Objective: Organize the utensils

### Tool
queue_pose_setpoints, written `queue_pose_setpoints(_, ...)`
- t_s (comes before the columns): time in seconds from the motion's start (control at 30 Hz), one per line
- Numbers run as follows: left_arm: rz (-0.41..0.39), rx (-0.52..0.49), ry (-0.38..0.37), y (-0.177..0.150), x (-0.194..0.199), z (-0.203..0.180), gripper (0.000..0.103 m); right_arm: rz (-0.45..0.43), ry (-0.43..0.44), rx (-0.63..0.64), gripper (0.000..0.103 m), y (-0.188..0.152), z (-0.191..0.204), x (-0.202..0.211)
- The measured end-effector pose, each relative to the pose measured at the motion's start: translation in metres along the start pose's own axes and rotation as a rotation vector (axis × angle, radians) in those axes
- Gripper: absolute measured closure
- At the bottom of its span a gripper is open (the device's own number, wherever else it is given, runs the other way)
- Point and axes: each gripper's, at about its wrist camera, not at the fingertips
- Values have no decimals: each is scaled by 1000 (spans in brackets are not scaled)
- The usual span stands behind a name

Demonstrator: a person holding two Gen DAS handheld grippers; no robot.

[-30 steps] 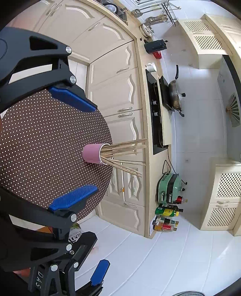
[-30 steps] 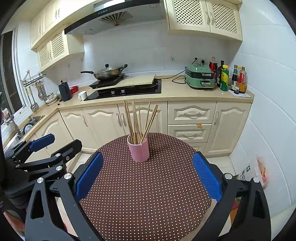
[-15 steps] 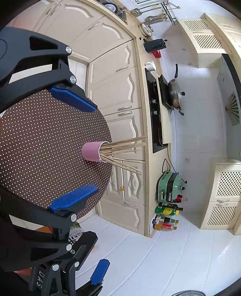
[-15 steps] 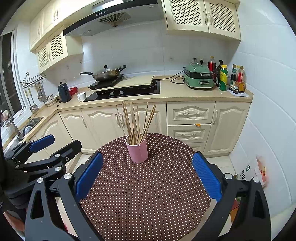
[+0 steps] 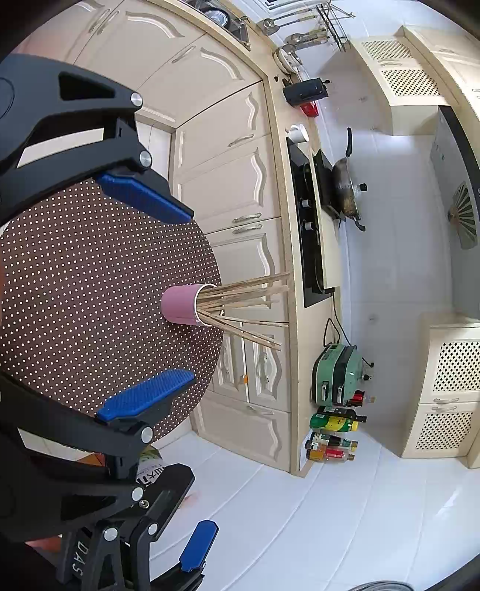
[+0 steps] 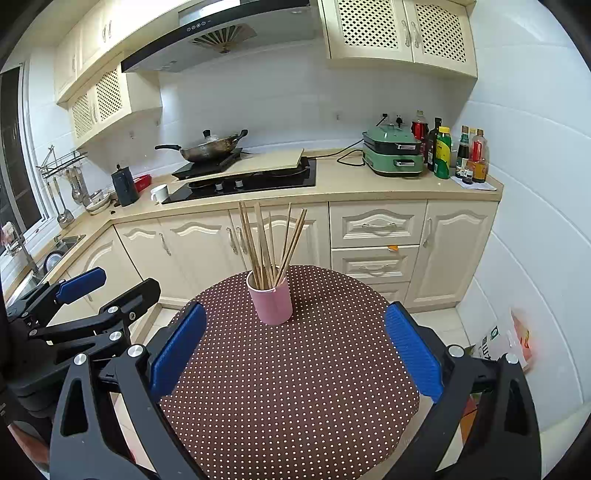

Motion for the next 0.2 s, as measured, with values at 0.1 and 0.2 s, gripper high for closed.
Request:
queue_pose_setpoints(0.1,7,-1,0,0,-2,-1,23,5,-1,-6,9,0,-1,-2)
queue_pose_setpoints(0.2,11,-3,2,0,-3,-3,23,8,-1,-10,9,1,-3,-3)
Point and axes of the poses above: each gripper's, at about its wrist camera, not at the fingertips, and x roughly against the way its jaws point, z to its left, y to its top, and after that the axes turned 4 degrees about y, right-handed
